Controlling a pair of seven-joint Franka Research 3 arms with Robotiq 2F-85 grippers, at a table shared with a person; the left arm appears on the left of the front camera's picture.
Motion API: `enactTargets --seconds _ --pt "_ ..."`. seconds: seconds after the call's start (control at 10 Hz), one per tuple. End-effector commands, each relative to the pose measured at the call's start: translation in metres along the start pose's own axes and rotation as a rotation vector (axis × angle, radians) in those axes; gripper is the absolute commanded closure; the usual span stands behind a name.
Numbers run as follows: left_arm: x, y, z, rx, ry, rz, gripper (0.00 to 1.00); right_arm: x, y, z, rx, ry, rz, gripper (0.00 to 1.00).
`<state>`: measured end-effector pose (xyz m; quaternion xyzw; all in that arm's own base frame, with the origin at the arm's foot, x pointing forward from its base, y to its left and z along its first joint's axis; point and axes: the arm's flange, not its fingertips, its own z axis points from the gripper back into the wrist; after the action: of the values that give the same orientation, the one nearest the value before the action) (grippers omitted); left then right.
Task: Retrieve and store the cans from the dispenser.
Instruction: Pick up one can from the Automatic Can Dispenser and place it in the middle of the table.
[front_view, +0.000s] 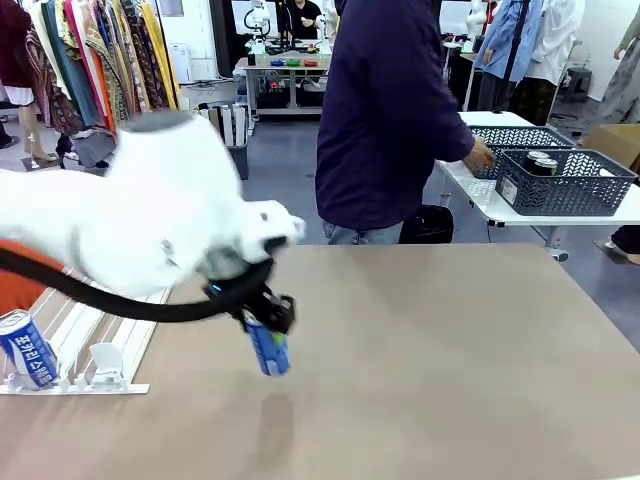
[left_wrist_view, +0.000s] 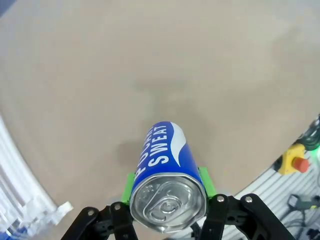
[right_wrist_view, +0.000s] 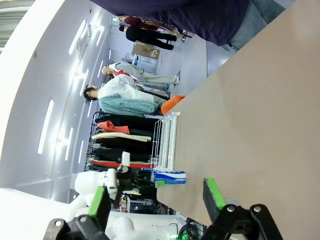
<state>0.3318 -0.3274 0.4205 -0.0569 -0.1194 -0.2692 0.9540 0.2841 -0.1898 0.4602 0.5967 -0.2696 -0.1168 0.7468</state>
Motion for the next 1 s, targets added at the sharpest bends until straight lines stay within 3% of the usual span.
enactTargets --seconds 0.0,0.4,0.9 --pt "0.019 -0.046 -0.018 0.163 -0.039 -0.105 1.0 0.001 0.003 0.0 0.015 -0.009 0.001 0.0" --pt "0.015 -0.089 -0.051 0.232 0.021 -0.178 1.0 0.001 0.003 0.0 0.015 -0.009 0.001 0.0" --pt "0.022 -0.083 -0.049 0.196 0.038 -0.137 1.0 0.001 0.003 0.0 0.015 -0.009 0.001 0.0"
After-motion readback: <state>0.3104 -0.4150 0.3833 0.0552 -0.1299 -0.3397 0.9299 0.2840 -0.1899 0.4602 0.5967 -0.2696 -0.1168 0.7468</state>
